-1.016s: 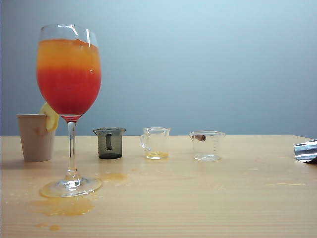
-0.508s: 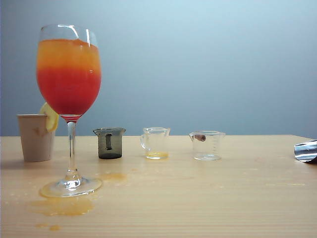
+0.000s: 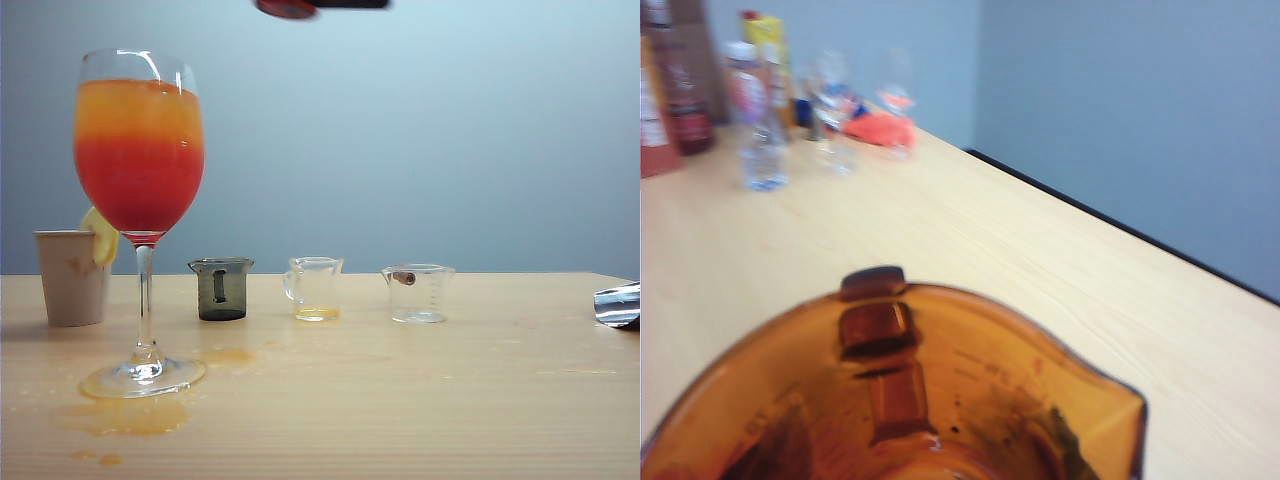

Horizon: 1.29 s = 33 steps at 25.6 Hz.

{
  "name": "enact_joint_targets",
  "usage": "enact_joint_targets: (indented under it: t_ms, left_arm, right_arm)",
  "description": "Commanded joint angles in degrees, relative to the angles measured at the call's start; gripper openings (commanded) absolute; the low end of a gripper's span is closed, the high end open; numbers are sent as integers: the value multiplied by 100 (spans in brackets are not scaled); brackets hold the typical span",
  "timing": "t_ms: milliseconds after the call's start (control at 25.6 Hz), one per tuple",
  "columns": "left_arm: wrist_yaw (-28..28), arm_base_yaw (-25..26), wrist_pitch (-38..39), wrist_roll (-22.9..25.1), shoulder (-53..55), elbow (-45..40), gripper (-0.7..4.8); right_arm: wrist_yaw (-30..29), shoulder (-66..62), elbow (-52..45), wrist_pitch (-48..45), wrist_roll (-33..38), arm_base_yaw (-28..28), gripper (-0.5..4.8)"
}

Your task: Pick up the fourth measuring cup from the left, pour the grenadine inside into the goblet, and finally put the measuring cup back in its original place.

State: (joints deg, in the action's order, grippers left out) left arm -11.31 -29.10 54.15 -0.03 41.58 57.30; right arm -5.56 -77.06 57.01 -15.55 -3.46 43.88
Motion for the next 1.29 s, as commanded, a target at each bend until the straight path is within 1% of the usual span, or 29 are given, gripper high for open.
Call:
enact_joint_targets:
  t_ms: [39, 117, 273, 391, 430, 469, 547, 664, 742, 820, 937, 1094, 1289]
  left_arm:
    - [-7, -7, -26, 4, -13, 17, -2]
    - [-7, -7, -24, 4, -13, 17, -2]
    - [-7, -7, -24, 4, -13, 17, -2]
    - [-7, -7, -24, 4, -13, 17, -2]
    - [-7, -7, -24, 4, -13, 17, -2]
    - [-7, -7, -24, 4, -13, 17, -2]
    - [-7, -7, -24, 4, -13, 17, -2]
    - [-7, -7, -26, 4, -13, 17, -2]
    - [-7, -7, -24, 4, -13, 17, -2]
    - [-7, -7, -24, 4, -13, 17, -2]
    - [-7, -7, -24, 4, -13, 17, -2]
    - [-4, -7, -24, 4, -13, 17, -2]
    - [-7, -7, -24, 4, -13, 17, -2]
  right_arm:
    - [310, 428, -468, -361, 195, -197, 194]
    - [452, 688, -772, -393, 195, -332, 209]
    - [710, 1220, -1303, -380, 197, -623, 219]
    - [916, 1596, -1683, -352, 203, -837, 248]
    - [1106, 1819, -1943, -358, 240, -986, 270]
    - [1320, 1965, -2149, -354, 354, -1099, 275]
    - [1563, 2050, -2330, -352, 518, -1202, 279]
    - [1773, 2070, -2559, -363, 658, -1397, 320]
    - [1773, 2011, -2774, -459, 697, -1615, 320]
    - [1829, 1860, -3027, -782, 717, -1825, 320]
    - [1878, 1556, -3213, -1325, 715, -1937, 320]
    - [1856, 964, -3222, -1843, 708, -2028, 319]
    - [1906, -109, -3209, -2870, 684, -2096, 319]
